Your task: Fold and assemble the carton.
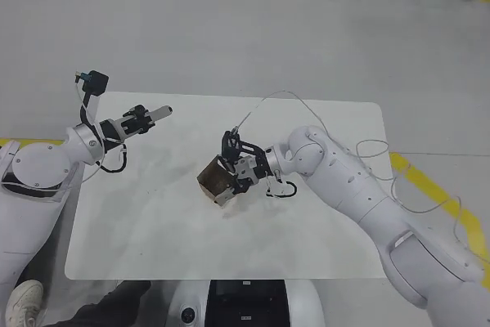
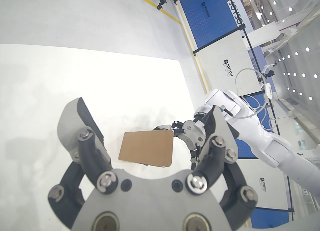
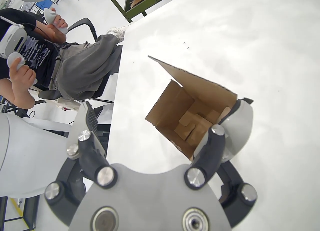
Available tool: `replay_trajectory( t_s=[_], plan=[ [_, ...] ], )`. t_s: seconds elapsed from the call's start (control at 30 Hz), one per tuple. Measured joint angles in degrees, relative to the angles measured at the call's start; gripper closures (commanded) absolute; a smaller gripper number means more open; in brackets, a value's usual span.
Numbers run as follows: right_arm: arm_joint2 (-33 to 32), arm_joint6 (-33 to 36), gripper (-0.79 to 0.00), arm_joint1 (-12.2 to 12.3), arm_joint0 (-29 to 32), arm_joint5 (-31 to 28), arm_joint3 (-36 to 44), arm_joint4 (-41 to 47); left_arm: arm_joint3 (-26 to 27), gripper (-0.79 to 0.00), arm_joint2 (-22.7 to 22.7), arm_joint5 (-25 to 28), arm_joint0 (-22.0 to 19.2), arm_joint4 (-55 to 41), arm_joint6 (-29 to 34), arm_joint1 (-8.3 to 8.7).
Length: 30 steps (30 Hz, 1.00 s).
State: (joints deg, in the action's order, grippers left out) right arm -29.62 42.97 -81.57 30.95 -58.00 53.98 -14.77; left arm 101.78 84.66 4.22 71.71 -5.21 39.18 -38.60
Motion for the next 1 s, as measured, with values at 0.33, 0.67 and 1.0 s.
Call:
replay_trajectory(
  t_s=[0.33,0.67,1.0],
  plan=[
    [-6.06,-2.05,-0.785,3.88,3.23,0.89,5.06,-1.43,0.00,-0.785,0.00,0.00,0.00,0.00,0.00,0.00],
    [-3.81,-8.04,-0.785,1.59,0.77,-0.01,1.99,-5.61,0.00,-0.785,0.00,0.00,0.00,0.00,0.00,0.00],
    [0.84,-11.16,-0.785,-2.51,-3.62,0.00,-5.70,-6.83,0.00,-0.785,0.00,0.00,0.00,0.00,0.00,0.00]
  ],
)
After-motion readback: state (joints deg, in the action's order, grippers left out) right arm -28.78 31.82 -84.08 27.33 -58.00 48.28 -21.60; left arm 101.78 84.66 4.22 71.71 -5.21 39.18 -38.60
